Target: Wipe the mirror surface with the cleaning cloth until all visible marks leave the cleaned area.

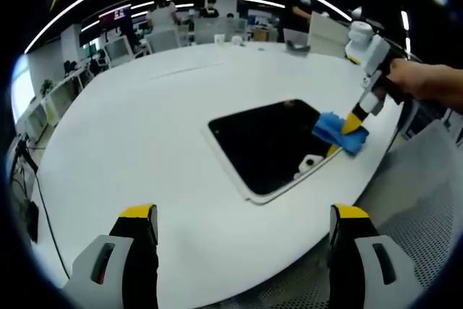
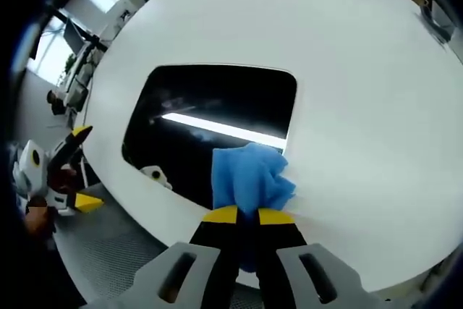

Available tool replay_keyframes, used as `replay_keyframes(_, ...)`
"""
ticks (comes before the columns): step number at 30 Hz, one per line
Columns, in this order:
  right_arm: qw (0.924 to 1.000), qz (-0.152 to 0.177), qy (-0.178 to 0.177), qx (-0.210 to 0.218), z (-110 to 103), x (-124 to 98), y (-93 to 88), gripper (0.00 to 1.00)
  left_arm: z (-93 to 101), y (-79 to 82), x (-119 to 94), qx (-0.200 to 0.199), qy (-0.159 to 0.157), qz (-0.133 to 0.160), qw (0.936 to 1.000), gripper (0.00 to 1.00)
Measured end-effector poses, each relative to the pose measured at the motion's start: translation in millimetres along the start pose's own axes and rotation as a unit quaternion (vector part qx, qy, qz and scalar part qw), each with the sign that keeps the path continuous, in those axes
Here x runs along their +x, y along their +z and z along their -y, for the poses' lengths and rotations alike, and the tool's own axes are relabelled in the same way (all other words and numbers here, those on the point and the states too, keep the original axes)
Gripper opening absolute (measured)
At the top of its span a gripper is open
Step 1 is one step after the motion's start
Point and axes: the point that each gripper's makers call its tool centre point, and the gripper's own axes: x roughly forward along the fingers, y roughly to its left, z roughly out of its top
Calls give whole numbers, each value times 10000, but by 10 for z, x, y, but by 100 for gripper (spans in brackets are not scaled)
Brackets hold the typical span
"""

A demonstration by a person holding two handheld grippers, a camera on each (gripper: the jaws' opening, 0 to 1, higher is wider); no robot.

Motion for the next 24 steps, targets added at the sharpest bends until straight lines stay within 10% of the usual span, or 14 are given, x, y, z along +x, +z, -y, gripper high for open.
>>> replay_keyframes(24,9998,13,125,-131,-325,80,74,1,15,19,-2,7,-37,55,10000,99)
